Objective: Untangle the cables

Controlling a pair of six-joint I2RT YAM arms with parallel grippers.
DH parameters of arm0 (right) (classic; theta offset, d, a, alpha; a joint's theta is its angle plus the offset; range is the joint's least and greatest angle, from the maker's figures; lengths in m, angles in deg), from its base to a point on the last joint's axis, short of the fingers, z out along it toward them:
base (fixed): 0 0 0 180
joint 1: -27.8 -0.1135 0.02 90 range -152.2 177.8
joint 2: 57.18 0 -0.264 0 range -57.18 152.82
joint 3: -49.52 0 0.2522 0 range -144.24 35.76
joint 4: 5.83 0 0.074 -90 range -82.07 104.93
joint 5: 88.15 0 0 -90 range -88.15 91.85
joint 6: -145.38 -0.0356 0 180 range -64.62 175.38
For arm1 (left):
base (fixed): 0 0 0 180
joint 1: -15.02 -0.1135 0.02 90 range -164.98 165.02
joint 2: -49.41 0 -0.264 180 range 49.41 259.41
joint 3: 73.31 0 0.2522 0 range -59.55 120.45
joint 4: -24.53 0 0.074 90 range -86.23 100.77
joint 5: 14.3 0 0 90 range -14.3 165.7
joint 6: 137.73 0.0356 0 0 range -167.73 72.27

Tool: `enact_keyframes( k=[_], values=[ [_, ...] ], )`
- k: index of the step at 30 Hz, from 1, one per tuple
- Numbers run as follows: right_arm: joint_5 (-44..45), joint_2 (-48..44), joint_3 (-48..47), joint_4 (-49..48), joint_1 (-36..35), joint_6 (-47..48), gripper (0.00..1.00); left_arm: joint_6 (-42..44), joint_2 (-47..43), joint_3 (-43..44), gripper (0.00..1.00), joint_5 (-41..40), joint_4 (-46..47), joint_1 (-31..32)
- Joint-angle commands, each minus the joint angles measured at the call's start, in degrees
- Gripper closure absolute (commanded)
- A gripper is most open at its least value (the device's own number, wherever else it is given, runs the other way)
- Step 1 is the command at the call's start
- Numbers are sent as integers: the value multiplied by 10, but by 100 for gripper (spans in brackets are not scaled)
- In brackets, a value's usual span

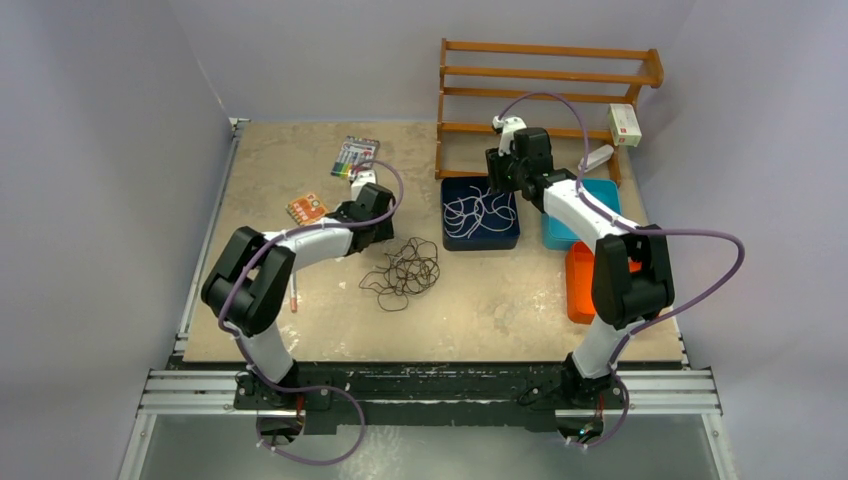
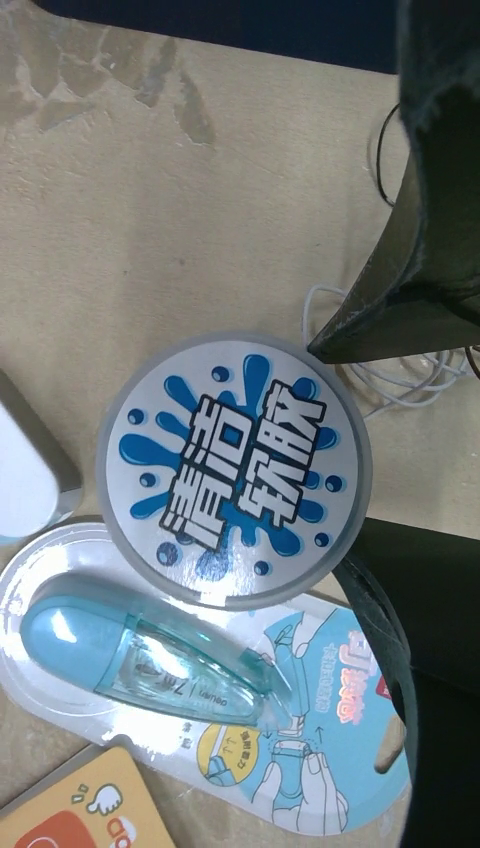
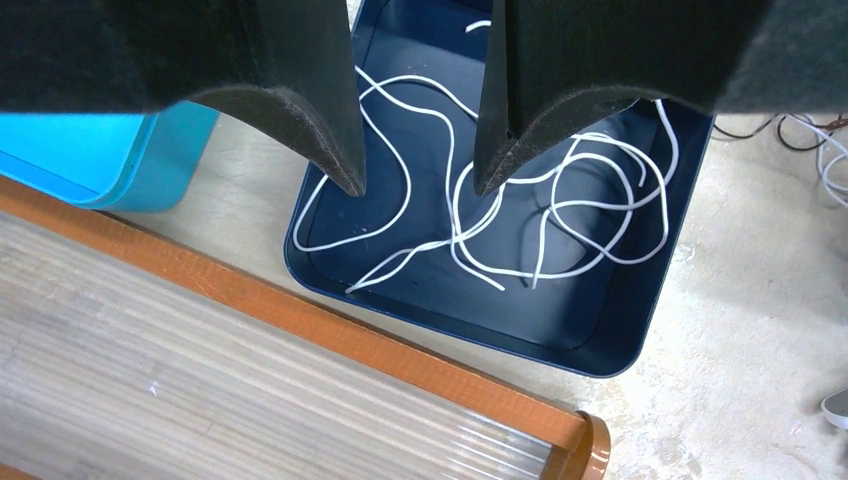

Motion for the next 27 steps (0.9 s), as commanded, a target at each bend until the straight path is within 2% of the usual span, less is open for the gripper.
enact_keyframes(
  k=[1, 13, 17, 25, 27],
  values=[
    [-20, -28, -1, -19, -2, -7, 54, 18, 5, 0, 46, 12, 56, -5],
    [-29, -25, -4, -18, -2, -8, 53, 18, 40, -13, 60, 38, 84, -6],
    [-30, -28, -4, -15, -3, -8, 54, 19, 47, -15, 69, 33, 94, -7],
    [-32, -36, -3, -20, -6, -7, 53, 26, 1, -29, 100, 33, 107, -6],
    [-41, -42, 0, -26, -8, -4, 53, 29, -23, -34, 100, 38, 108, -6]
  ],
)
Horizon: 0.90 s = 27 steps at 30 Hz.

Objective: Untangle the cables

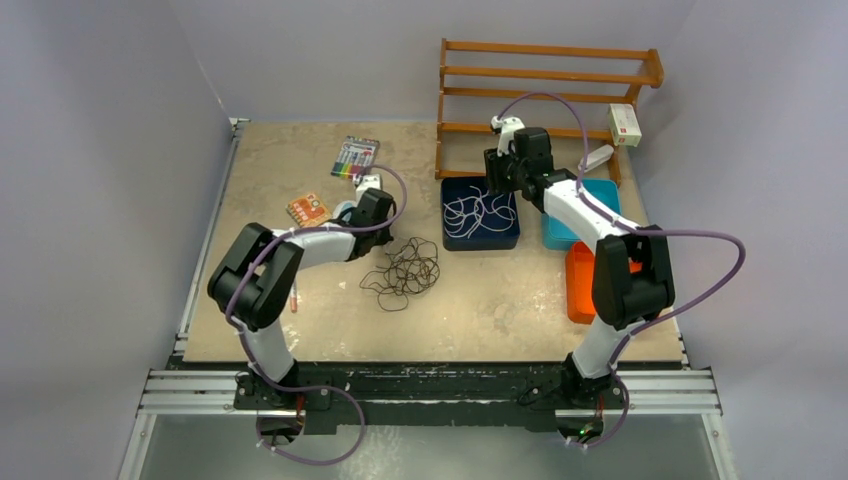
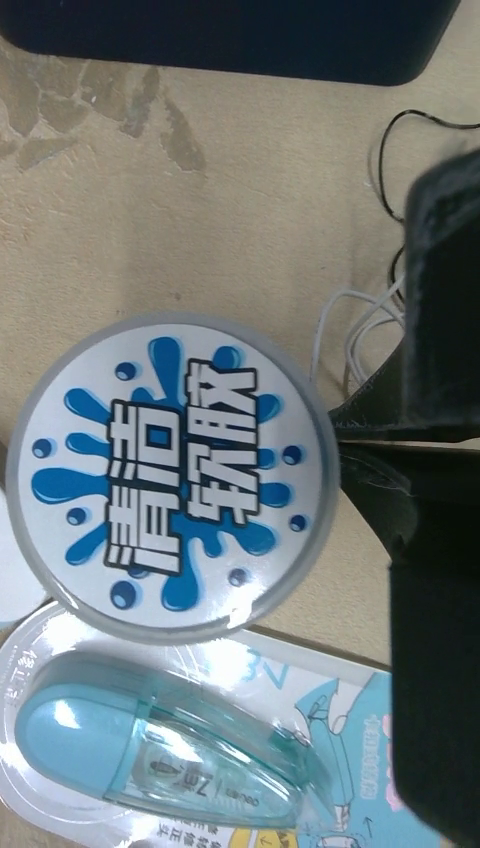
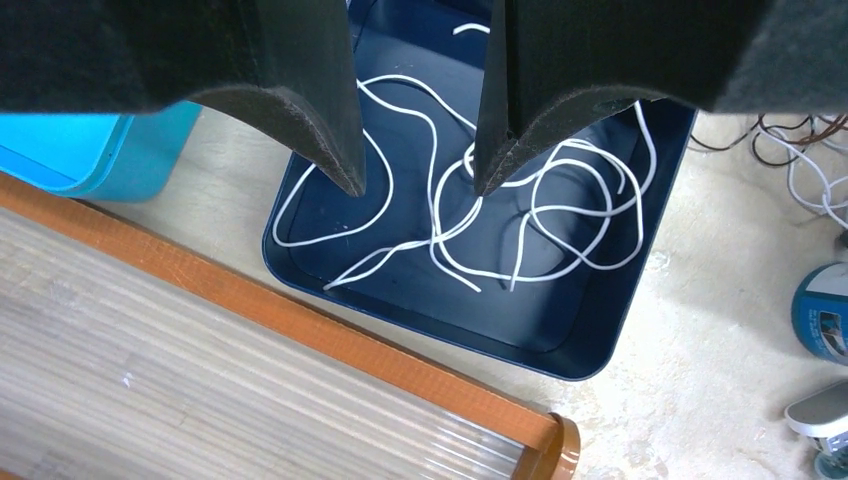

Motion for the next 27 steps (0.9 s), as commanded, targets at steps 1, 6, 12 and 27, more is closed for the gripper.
enact_keyframes(
  k=[1, 6, 12, 27],
  values=[
    [-23, -46, 2, -30, -7, -2, 54, 14, -69, -15, 100, 9, 17, -2],
    [-66, -101, 54, -113, -13, -20, 52, 16, -157, -32, 100, 10, 11, 4],
    [-127, -164, 140, -267, -44, -66, 45, 24, -243, -33, 100, 11, -7, 4],
    [-225, -180, 247, -586, -160, -87, 29, 63, -327, 24, 100, 88, -62, 3]
  ],
)
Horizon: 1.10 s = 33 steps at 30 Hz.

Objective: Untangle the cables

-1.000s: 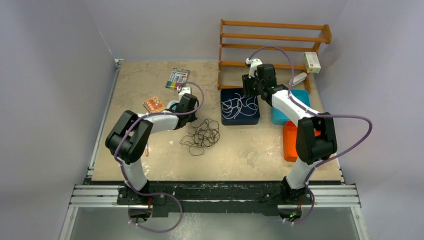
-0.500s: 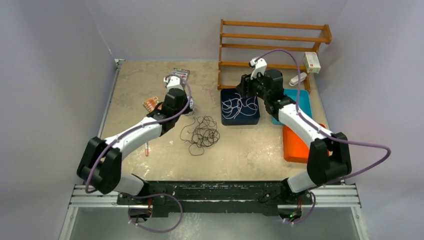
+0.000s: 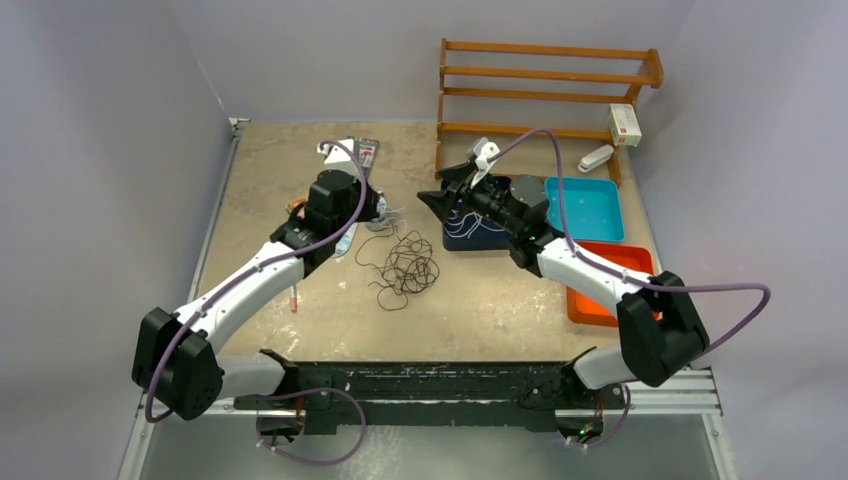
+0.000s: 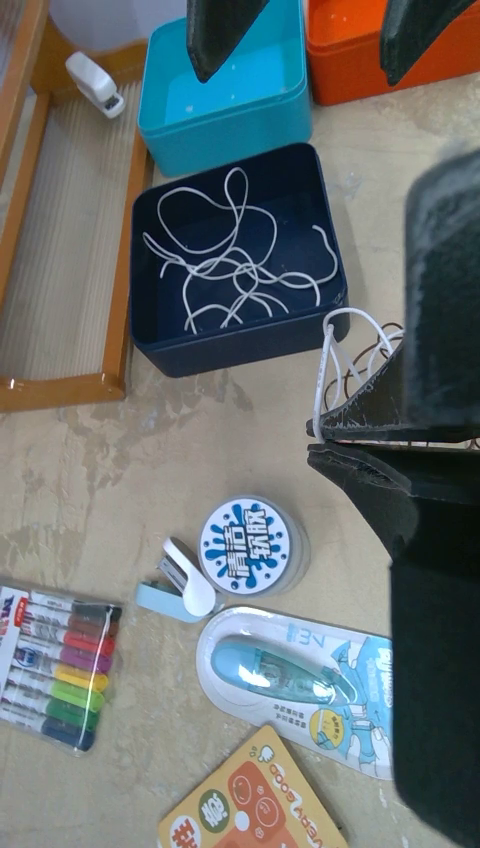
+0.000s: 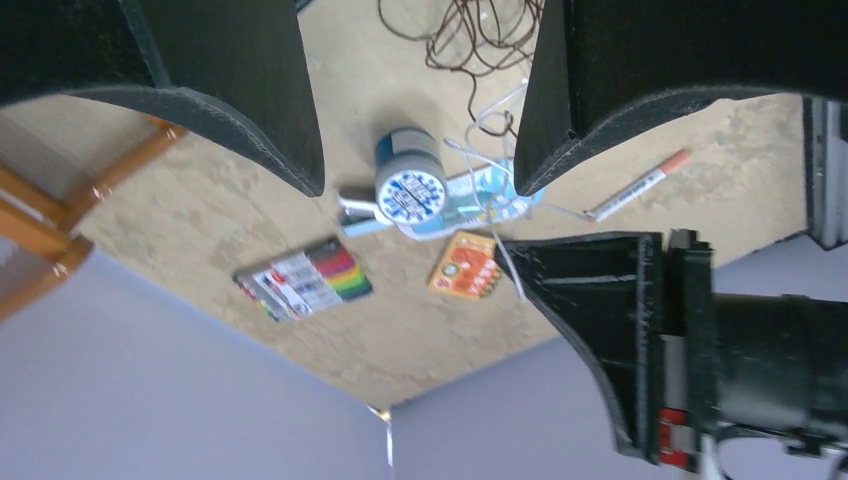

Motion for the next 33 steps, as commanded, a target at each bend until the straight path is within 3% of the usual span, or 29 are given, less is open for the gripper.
enact_keyframes(
  k=[1, 15, 21, 33],
  values=[
    [-45, 0, -2, -116, -17, 2, 29, 18, -22, 40, 100, 28, -7, 2],
    [0, 85, -71, -111, -67, 35, 34, 22, -34, 61, 100, 72, -18, 2],
    [16, 126, -121, -97, -70, 26, 42, 37, -51, 66, 100, 89, -22, 2],
    [71, 197, -179, -60, -82, 11, 54, 53, -73, 168, 100, 121, -74, 3]
  ],
)
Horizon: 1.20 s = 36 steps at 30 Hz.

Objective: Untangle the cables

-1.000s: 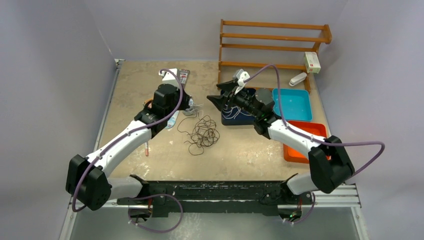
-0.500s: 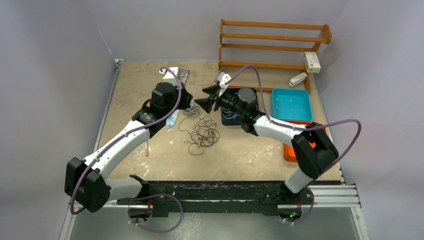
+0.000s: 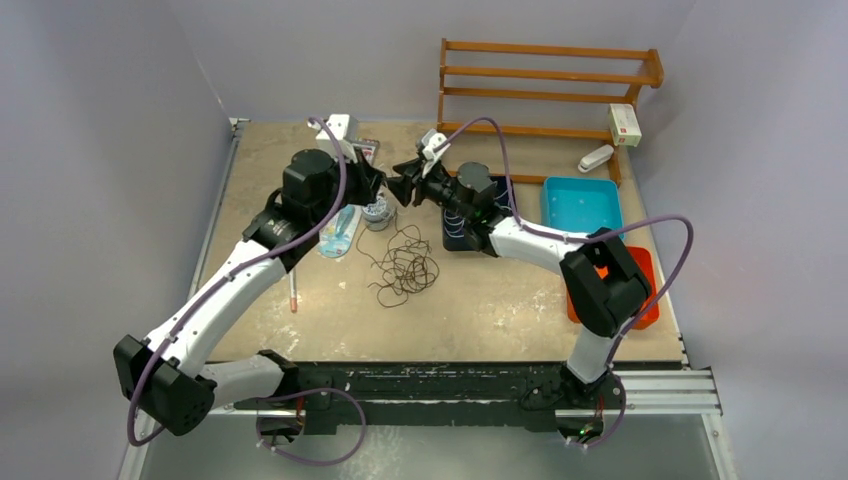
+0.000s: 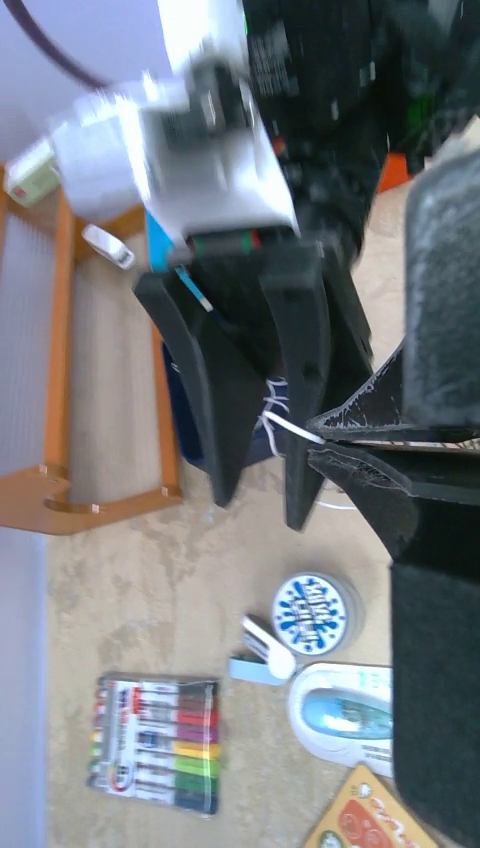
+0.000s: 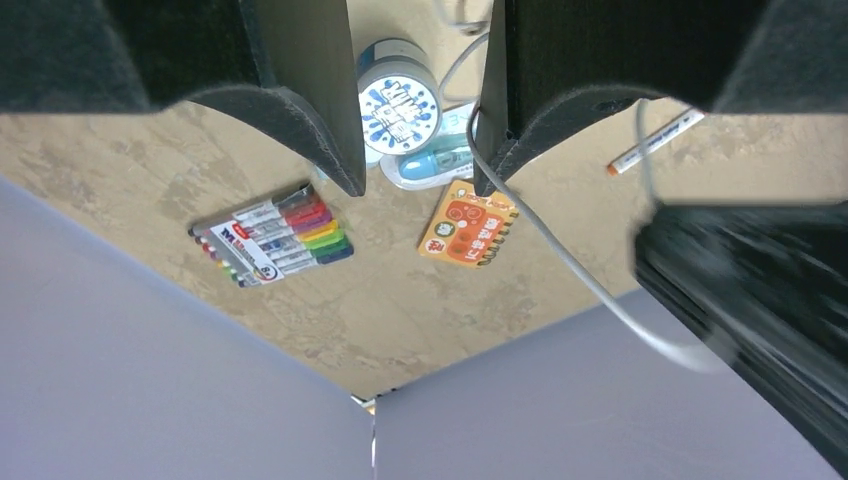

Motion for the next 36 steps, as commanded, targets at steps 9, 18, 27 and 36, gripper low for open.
enact_keyframes(
  k=[9, 18, 27, 36],
  values=[
    [3, 49, -30, 6, -17, -10, 57, 35, -18, 159, 100, -13, -33, 2],
    [8, 76, 22, -21, -18, -28, 60, 50, 4, 249, 100, -50, -45, 2],
    [-9, 93, 79, -55, -21, -46, 65, 72, 22, 314, 100, -110, -62, 2],
    [-39, 113, 132, -93, -35, -72, 90, 100, 28, 356, 100, -173, -66, 1]
  ],
)
